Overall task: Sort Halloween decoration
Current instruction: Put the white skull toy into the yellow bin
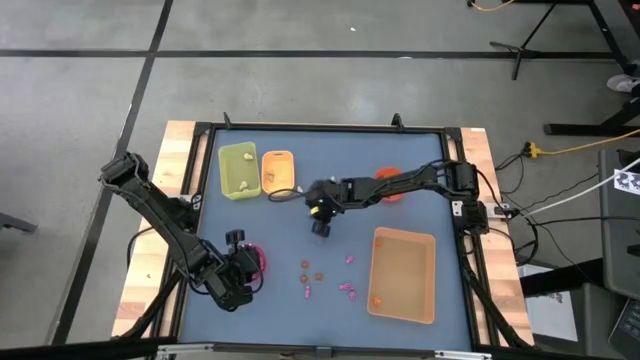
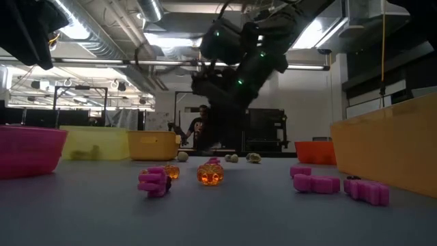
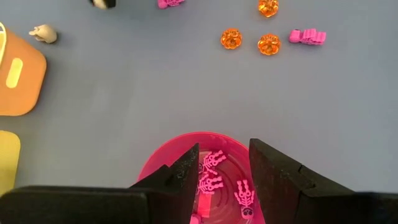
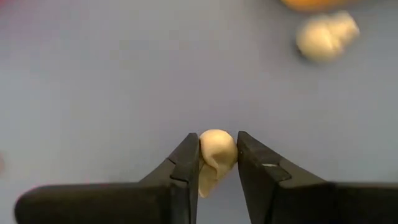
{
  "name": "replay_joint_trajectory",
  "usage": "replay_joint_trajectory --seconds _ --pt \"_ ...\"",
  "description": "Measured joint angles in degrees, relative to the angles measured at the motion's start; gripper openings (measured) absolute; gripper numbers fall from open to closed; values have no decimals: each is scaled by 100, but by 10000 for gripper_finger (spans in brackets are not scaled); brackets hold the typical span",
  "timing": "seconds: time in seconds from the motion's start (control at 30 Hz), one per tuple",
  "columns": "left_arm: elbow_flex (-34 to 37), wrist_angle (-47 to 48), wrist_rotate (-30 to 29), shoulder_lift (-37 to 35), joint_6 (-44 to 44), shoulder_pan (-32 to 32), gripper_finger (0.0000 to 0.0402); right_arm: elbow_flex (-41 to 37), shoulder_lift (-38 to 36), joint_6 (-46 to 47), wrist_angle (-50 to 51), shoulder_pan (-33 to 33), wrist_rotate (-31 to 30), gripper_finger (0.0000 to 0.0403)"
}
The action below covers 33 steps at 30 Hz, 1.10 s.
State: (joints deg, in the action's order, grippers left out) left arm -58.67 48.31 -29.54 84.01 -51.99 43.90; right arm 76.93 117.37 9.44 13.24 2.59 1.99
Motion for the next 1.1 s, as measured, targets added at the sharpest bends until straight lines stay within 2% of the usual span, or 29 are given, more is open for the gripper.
replay_joint_trajectory --seconds 0.13,0.33,0.57,0.83,1.1 --pt "0 -2 0 0 0 0 125 0 1 -1 -1100 0 309 88" --pt "0 -34 -2 0 0 0 125 0 1 -59 -3038 9 301 85" --pt "0 -129 -2 0 0 0 125 0 1 -653 -4682 37 -446 84" --pt "0 -145 -2 0 2 0 125 2 1 -795 -5513 400 -499 84" --pt "0 -144 -2 0 2 0 125 7 7 6 -6002 662 -502 83"
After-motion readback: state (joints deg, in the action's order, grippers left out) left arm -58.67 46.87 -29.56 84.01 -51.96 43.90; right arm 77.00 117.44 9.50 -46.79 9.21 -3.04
